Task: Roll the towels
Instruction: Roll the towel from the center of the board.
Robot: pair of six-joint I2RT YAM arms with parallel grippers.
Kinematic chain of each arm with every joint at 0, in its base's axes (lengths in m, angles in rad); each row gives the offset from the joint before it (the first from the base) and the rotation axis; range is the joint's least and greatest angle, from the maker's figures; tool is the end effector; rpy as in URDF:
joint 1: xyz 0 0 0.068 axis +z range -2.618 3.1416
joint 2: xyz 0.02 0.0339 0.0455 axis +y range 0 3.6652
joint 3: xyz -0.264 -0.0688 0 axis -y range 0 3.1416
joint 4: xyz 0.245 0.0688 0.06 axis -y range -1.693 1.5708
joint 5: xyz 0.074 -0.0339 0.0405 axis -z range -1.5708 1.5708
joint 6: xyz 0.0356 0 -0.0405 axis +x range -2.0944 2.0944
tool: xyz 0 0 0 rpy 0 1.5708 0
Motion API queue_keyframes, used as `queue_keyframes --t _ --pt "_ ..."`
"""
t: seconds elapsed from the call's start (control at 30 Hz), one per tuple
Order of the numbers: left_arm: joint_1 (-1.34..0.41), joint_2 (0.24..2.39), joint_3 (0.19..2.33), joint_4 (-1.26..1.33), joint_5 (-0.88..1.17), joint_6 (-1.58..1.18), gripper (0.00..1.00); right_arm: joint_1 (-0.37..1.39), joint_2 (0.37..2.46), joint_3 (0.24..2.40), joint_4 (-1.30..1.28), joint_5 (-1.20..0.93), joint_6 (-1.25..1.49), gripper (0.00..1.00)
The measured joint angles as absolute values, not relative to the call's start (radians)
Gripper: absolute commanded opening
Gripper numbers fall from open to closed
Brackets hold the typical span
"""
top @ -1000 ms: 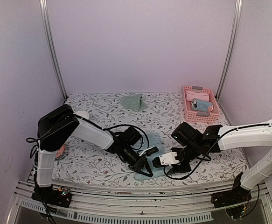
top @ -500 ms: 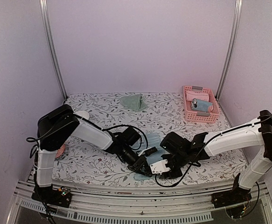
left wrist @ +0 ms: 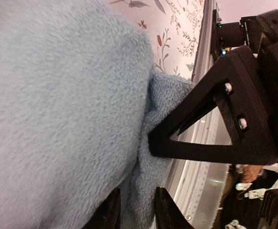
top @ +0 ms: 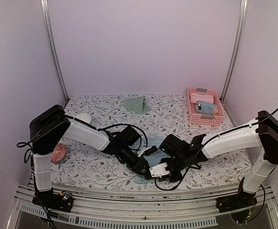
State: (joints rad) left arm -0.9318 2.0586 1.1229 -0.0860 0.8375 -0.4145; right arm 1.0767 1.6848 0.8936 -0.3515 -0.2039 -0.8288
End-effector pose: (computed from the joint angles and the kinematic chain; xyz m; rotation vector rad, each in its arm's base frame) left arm 0.2104 -0.3276 0.1016 -1.0093 -2.5025 1.4019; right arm 0.1407 0.2765 0.1447 -2.2529 1.5275 0.3494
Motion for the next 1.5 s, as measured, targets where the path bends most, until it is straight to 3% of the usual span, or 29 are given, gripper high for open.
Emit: queue_keyframes --t 0.2,0.4,0.57,0.73,1.07,1.5 --pt "-0.919 1.794 0.961 -0.093 0.588 -0.352 0.44 1.016 1.786 1.055 -0.575 -0.445 -0.796 0.03" --pt "-0.955 1.469 0.739 -0.023 0.336 -0.297 0.41 0.893 1.976 1.246 -0.826 -0.685 -0.803 0.03" --pt "-1.101 1.322 0.647 0.020 0.152 -0.206 0.37 0.789 2.190 1.403 -1.036 -0.877 -0.841 0.03" --pt "-1.182 1.367 0.678 0.024 0.072 -0.104 0.34 0.744 2.293 1.471 -1.173 -0.981 -0.870 0.03" --pt "-1.333 1.694 0.933 -0.033 -0.049 0.148 0.35 0.734 2.335 1.493 -1.235 -1.019 -0.873 0.03" --pt "-1.348 1.847 1.001 -0.064 -0.166 0.280 0.35 0.733 2.338 1.494 -1.238 -1.028 -0.873 0.03"
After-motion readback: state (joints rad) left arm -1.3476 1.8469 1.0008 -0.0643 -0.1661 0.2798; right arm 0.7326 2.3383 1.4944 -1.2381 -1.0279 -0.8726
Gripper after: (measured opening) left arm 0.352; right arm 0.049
